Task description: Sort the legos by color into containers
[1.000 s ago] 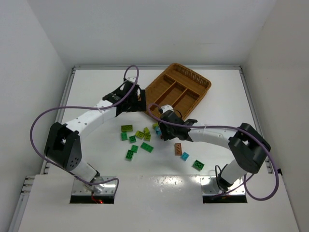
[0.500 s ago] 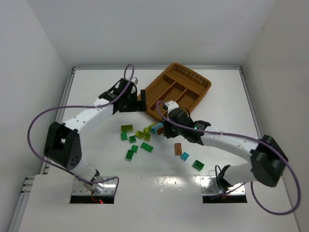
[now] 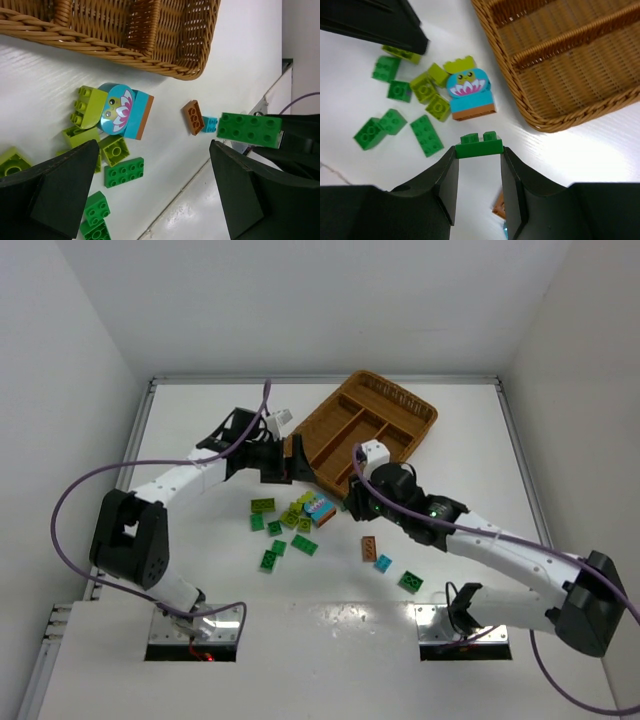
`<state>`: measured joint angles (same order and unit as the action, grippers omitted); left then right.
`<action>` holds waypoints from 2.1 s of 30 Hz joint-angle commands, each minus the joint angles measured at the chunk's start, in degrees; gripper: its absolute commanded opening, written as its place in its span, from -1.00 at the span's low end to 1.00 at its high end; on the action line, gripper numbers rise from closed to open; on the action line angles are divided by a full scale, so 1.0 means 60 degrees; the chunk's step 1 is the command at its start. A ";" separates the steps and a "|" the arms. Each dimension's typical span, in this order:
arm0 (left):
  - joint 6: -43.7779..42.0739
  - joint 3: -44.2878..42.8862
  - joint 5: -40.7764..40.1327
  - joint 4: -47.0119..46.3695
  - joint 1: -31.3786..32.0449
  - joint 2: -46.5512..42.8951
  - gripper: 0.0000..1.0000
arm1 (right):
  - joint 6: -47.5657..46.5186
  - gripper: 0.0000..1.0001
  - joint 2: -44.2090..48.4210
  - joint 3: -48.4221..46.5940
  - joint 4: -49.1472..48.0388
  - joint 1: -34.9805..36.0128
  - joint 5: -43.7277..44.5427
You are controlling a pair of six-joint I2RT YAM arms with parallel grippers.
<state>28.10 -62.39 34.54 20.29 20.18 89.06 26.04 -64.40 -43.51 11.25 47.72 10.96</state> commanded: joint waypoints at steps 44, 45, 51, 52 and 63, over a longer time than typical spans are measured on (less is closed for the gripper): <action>0.0635 -0.0397 -0.6107 0.1056 -0.0478 -0.1102 1.00 | 0.0289 0.09 -0.3755 -0.2803 0.0572 -0.1570 -0.0401; 0.0635 -0.0397 -0.6109 0.1143 -0.0478 -0.1102 1.00 | 0.0158 0.10 -0.3667 -0.2667 0.0572 -0.1480 -0.0696; 0.0635 -0.0397 -0.6109 0.1232 -0.0478 -0.1102 1.00 | -0.0078 0.35 -0.3883 -0.2124 0.0748 -0.0325 -0.1623; 0.0635 -0.0397 -0.6109 0.1232 -0.0478 -0.1102 1.00 | -0.0165 0.35 -0.4016 -0.2124 0.0748 -0.0322 -0.1520; 0.0635 -0.0310 -0.6021 0.1232 -0.0478 -0.1205 1.00 | -0.1703 0.70 -0.6007 -0.3075 0.0880 -0.0205 -0.1402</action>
<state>32.12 -62.59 -1.48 27.79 18.26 83.85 19.55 -98.63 -58.28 17.23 46.57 2.37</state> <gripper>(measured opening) 0.997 0.826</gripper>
